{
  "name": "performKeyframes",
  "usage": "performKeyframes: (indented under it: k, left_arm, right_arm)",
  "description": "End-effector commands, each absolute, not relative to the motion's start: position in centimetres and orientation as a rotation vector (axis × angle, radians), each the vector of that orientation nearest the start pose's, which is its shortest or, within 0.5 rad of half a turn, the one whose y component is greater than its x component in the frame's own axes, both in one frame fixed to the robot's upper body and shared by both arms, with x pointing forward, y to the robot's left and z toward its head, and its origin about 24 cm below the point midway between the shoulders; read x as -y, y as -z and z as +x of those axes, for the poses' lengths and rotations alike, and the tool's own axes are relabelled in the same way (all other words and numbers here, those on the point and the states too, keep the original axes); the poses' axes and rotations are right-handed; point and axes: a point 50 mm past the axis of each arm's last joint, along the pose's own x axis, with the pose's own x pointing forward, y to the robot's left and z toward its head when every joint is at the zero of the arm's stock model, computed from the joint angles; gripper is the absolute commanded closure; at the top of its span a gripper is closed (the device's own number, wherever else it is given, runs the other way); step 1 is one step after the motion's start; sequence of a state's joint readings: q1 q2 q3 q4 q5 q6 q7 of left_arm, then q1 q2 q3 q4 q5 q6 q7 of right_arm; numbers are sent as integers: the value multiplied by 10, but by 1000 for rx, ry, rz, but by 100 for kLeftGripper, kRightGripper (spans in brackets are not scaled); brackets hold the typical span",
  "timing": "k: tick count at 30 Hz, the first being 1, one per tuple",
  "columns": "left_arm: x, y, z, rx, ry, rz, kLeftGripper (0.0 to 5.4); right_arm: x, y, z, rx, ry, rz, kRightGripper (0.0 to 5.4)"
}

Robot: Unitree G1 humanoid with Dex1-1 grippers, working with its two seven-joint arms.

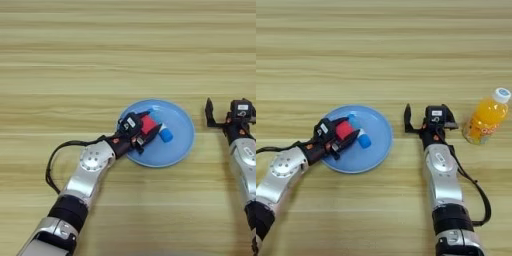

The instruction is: Move the objects on the table

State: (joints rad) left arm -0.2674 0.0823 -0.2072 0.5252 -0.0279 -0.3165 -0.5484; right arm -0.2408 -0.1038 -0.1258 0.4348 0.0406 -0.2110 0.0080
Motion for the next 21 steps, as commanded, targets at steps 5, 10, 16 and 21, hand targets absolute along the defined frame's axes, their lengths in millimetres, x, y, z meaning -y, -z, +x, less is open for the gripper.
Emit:
performKeyframes:
  k: [5,10,16,21]
  left_arm:
    - [-93,-44,293,167,658,7,308]
    - [-105,-52,301,197,551,-40,308]
    - [-122,-56,308,189,417,45,308]
    - [-133,-52,312,143,335,89,308]
  right_arm:
    - [186,-33,298,34,78,-31,0]
    - [186,-32,298,34,78,-32,0]
    - [186,-32,299,34,79,-32,0]
    - [186,-32,299,33,79,-33,0]
